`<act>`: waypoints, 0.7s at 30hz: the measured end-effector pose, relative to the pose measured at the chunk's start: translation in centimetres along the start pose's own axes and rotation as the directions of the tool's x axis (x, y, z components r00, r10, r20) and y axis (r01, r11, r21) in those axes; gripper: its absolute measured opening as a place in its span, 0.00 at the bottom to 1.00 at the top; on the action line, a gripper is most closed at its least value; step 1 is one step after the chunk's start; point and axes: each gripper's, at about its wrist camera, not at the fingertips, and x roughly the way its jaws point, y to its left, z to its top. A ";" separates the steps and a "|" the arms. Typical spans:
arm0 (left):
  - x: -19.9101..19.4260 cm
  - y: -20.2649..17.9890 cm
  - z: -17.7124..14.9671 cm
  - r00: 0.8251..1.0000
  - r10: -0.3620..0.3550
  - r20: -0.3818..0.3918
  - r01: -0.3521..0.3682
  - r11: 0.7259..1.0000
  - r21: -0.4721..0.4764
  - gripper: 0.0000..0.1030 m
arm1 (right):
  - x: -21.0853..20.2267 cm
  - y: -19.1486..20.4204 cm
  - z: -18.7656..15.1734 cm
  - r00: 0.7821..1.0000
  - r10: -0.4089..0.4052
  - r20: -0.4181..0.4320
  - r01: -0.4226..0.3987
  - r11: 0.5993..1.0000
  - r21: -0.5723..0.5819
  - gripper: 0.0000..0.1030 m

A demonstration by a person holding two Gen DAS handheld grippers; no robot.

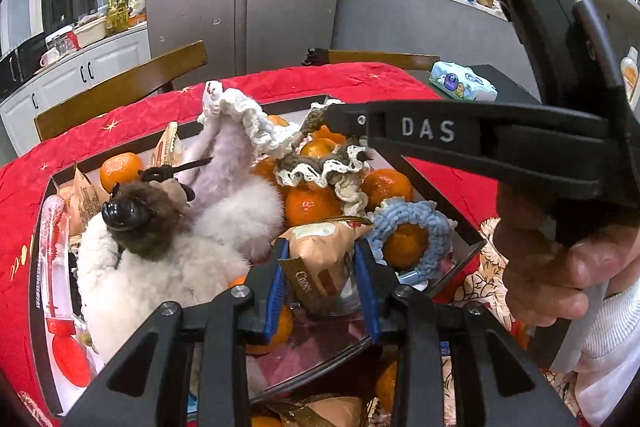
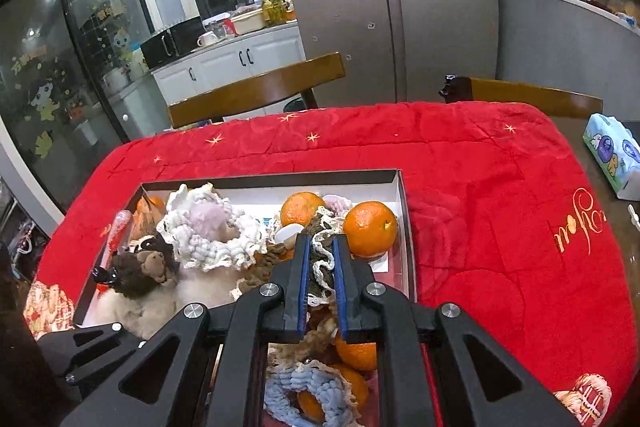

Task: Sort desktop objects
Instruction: 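Open the right tool over the tray while the left tool releases the packet into it, then withdraw both tools from the tray back toward the loose items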

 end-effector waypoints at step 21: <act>-3.5 0.2 0.7 0.998 -0.002 0.064 0.002 1.000 0.007 1.00 | -6.1 -2.1 2.5 0.965 0.125 0.232 -0.154 0.982 0.113 1.00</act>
